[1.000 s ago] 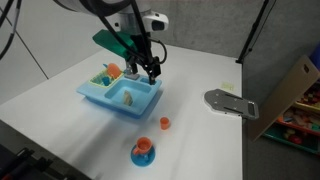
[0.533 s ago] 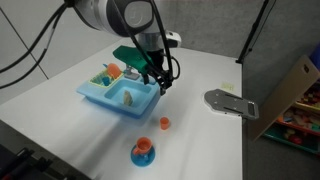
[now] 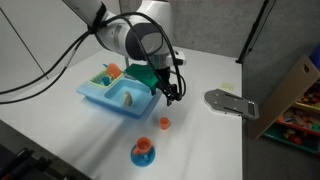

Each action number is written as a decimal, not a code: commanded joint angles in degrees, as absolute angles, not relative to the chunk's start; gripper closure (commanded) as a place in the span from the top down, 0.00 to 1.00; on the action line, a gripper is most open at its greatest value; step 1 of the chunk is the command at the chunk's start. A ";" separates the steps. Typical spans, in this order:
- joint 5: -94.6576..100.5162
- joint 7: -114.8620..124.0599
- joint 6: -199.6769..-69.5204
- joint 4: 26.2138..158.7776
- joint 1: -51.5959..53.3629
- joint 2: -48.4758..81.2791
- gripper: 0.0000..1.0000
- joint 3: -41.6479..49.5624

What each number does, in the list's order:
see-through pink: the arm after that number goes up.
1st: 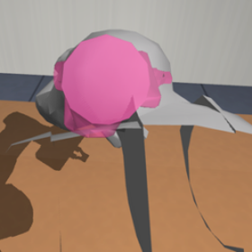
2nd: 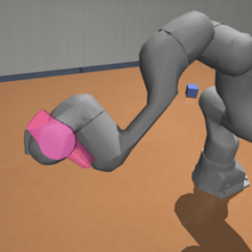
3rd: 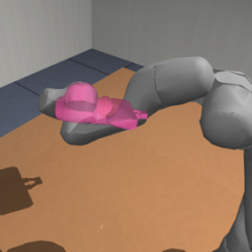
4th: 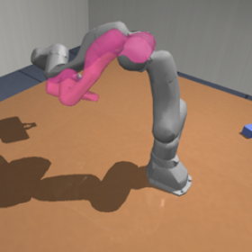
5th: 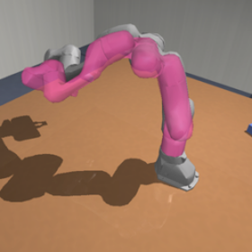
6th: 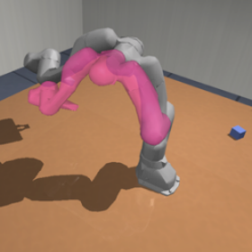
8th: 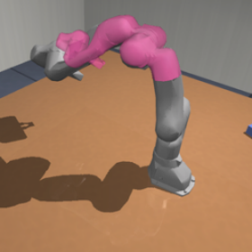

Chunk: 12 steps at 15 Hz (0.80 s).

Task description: Pick up the orange cup and put it in the sink

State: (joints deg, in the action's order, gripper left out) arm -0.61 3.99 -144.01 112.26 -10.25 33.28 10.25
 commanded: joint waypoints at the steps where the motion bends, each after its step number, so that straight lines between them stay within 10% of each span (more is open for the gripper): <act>1: -0.36 3.65 -146.25 109.07 -11.20 37.38 1.00 10.47; 12: -1.07 2.49 -145.77 107.83 -13.46 42.03 1.00 10.39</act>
